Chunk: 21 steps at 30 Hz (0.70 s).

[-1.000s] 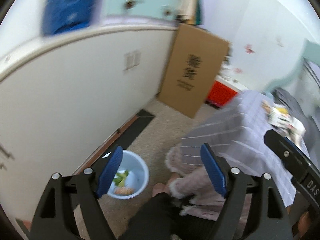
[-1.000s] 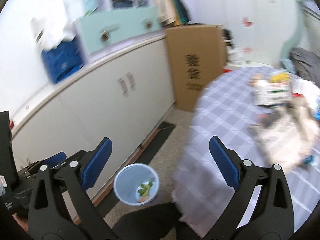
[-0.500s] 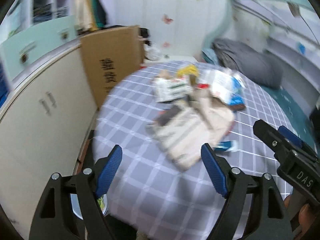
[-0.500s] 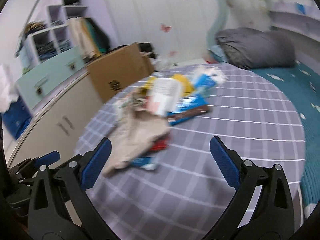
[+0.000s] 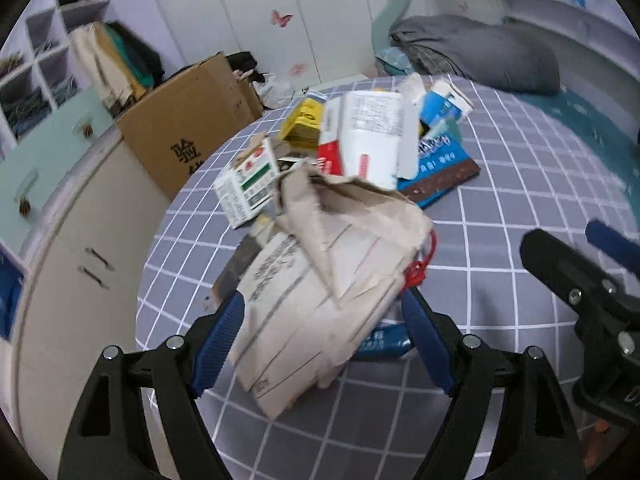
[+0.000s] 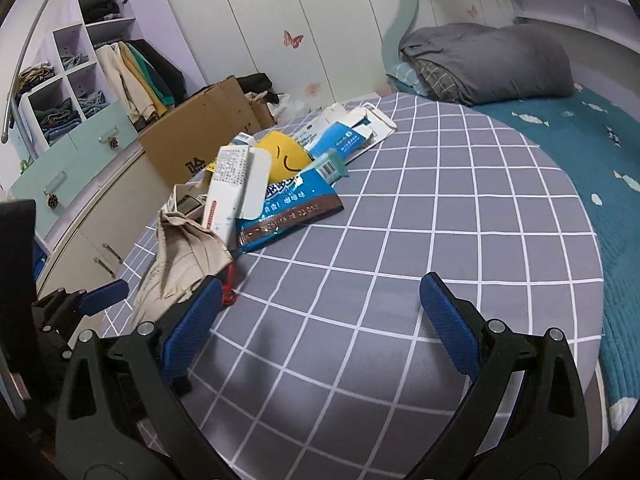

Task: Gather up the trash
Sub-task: 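Move both tools back over the table trash, then grasp the crumpled paper bag with the left tool while the right tool grasps the blue-white wrapper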

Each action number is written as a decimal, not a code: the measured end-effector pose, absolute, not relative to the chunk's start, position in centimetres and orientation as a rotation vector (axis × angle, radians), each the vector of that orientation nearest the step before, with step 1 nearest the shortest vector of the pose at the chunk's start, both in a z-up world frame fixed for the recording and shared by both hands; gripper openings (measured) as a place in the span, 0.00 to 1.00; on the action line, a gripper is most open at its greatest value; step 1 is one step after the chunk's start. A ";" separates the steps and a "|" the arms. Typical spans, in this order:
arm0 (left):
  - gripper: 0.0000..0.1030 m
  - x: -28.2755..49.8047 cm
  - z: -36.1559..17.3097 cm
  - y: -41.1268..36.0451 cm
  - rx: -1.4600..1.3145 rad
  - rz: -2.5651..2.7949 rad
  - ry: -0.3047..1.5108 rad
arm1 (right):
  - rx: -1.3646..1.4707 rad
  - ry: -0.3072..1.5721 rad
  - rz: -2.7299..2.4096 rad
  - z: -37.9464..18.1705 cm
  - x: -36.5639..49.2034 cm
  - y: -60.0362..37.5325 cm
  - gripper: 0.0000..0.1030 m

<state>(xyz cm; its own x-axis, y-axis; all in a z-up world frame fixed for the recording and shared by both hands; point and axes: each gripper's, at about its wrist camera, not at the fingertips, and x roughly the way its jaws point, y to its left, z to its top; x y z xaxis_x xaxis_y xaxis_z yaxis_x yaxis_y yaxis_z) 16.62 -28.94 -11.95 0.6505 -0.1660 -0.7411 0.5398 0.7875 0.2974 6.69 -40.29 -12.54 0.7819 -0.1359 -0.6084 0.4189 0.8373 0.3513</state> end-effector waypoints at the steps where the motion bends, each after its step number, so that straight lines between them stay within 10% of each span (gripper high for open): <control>1: 0.77 16.6 -12.2 -29.3 0.554 -0.412 0.756 | 0.501 0.606 -0.312 -12.6 6.8 -40.3 0.94; 9: 0.33 18.3 -11.3 -28.2 0.487 -0.398 0.756 | 0.492 0.626 -0.284 -12.6 7.7 -39.9 0.94; 21: 0.10 17.2 -5.2 -18.7 0.182 -0.362 0.628 | 0.404 0.689 -0.147 -12.0 9.8 -34.9 0.94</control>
<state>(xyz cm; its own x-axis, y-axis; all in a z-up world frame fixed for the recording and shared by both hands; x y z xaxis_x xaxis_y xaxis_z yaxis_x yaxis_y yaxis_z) 17.16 -18.69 -5.17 0.7496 -0.2746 -0.6023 0.3836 0.9217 0.0571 9.76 -34.90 -12.03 0.7653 0.0006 -0.6437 0.2629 0.9125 0.3133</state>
